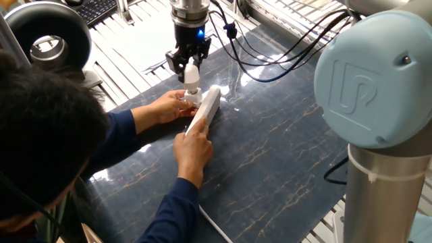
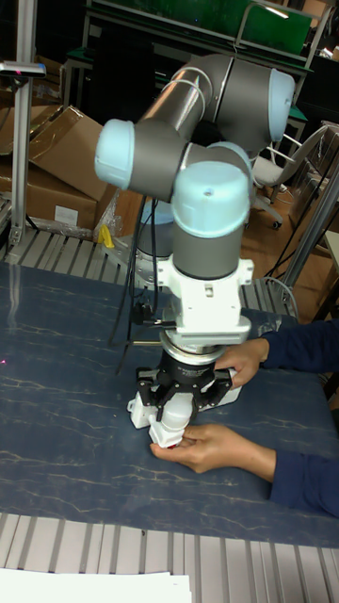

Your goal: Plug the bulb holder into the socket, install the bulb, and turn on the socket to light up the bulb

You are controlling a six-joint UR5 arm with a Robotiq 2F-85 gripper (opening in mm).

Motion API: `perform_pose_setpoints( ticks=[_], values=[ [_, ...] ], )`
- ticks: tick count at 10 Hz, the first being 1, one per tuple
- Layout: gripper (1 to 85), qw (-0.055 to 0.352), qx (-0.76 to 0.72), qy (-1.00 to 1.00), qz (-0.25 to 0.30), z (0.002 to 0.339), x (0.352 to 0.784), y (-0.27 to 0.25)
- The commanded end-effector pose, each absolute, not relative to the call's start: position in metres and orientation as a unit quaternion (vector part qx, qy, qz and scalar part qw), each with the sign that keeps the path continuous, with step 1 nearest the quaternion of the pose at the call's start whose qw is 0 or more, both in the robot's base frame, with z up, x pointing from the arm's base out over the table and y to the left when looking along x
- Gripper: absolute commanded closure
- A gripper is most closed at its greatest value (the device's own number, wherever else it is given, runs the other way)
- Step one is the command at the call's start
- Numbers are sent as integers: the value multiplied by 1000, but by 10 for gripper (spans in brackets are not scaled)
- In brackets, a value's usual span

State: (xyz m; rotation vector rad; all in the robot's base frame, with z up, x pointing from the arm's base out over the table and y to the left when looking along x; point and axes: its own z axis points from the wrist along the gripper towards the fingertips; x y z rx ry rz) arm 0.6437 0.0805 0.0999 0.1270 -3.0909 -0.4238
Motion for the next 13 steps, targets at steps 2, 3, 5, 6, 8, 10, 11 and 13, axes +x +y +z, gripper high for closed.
perform_pose_setpoints(
  ticks=[2, 3, 5, 6, 8, 10, 11, 13],
  values=[
    [7, -29, 64, -986, -151, 101, 656, 80],
    [7, -32, 80, -987, -137, 98, 658, 74],
    [7, -54, 146, -983, -95, 98, 671, 60],
    [7, -65, 164, -981, -83, 99, 679, 58],
    [7, -63, 173, -981, -64, 103, 683, 55],
    [50, -42, 142, -987, -70, 120, 681, 76],
    [187, -38, 135, -988, -61, 125, 683, 79],
    [430, -37, 114, -992, -46, 132, 687, 86]
  ],
)
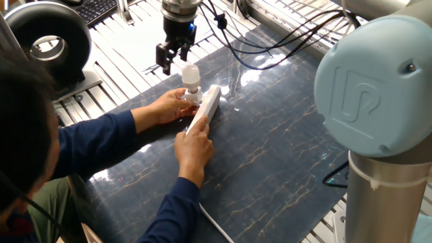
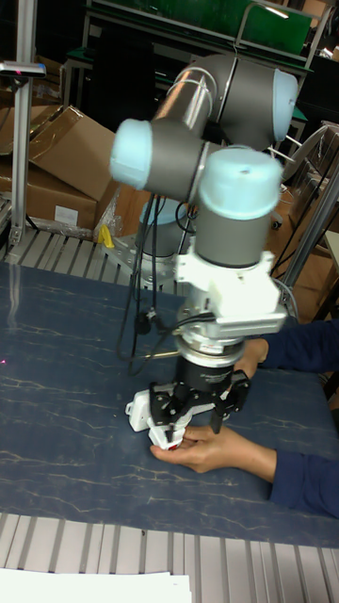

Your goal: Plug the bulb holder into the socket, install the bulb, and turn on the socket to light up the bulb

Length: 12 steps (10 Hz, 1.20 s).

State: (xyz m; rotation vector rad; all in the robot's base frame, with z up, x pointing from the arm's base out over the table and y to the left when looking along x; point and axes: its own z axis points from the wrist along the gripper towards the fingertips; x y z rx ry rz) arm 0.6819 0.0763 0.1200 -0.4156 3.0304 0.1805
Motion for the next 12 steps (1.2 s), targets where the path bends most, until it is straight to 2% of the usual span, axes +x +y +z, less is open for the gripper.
perform_pose_setpoints(
  ticks=[1, 2, 3, 4, 5, 6, 7, 9, 10, 11, 12],
  values=[
    [550, 41, -116, 990, 72, 138, 686, 103],
    [597, 28, -126, 989, 72, 141, 677, 103],
    [777, 24, -172, 984, 26, 138, 678, 81],
    [847, 10, -213, 977, -4, 133, 676, 72],
    [847, 0, -245, 969, -14, 133, 673, 69],
    [847, -8, -294, 955, -48, 135, 676, 56],
    [847, -24, -269, 961, -58, 141, 669, 54],
    [847, -21, -179, 984, -8, 153, 653, 82],
    [840, -24, -172, 985, -10, 159, 645, 81],
    [817, -43, -164, 986, -4, 163, 631, 82],
    [703, -21, -170, 985, -1, 164, 640, 82]
  ],
)
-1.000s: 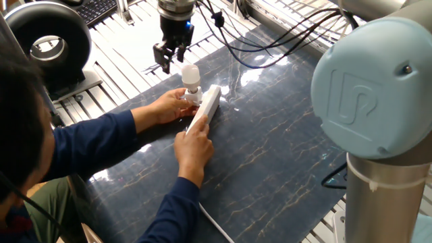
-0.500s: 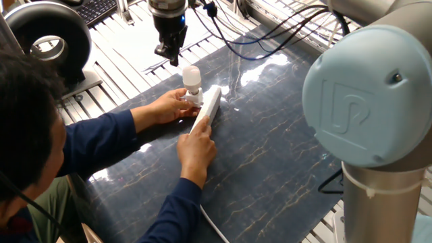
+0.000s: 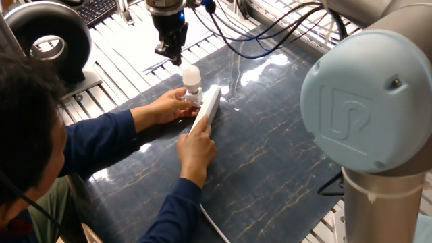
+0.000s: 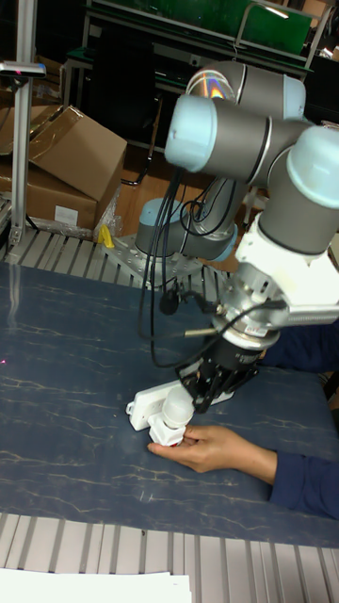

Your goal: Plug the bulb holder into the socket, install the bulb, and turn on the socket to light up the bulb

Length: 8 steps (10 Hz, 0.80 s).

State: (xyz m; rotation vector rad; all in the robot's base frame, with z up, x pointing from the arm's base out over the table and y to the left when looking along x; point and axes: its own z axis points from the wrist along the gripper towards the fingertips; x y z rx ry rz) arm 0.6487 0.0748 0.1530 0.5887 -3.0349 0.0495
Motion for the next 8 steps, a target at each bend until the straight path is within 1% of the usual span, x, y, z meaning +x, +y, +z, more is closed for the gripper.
perform_pose_setpoints(
  ticks=[1, 2, 3, 5, 6, 7, 8],
  values=[
    [717, 11, 149, -989, -8, 162, 646, 88],
    [847, 12, 132, -991, 12, 161, 647, 78],
    [847, 15, 116, -993, 20, 162, 645, 74],
    [847, 10, 102, -995, -7, 161, 646, 88],
    [847, -6, 100, -995, -17, 163, 649, 87],
    [847, 0, 103, -995, -11, 159, 650, 83],
    [847, -9, 101, -995, 20, 143, 674, 71]
  ],
)
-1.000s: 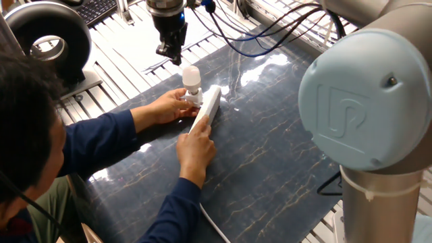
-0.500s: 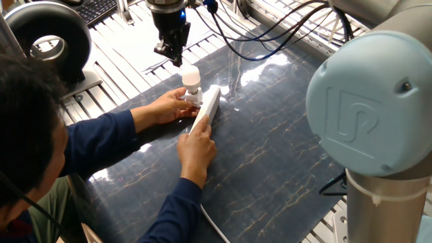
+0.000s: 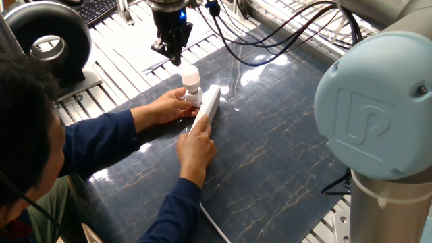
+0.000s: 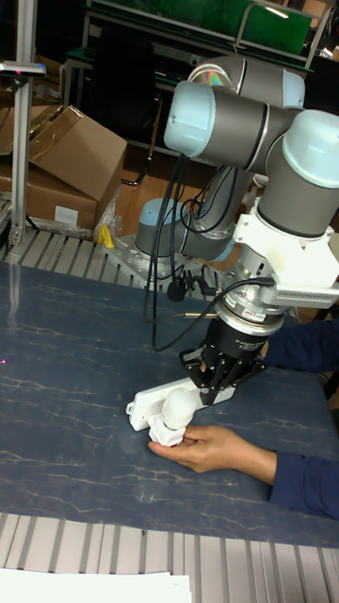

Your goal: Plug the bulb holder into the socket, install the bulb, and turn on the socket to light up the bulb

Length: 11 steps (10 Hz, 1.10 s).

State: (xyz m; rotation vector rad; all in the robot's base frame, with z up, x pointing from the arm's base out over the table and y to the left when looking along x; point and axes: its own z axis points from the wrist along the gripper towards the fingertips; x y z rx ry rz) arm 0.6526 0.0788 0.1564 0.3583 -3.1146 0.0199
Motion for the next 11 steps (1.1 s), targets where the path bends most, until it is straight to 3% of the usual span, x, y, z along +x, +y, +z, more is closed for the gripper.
perform_pose_setpoints(
  ticks=[1, 3, 5, 7, 11],
  values=[
    [847, -9, 107, -994, 32, 148, 671, 64],
    [847, -7, 108, -994, 27, 168, 650, 70],
    [803, -5, 110, -993, 33, 161, 656, 63],
    [413, -30, 150, -988, 4, 158, 666, 72],
    [193, -38, 204, -978, 1, 155, 666, 67]
  ],
)
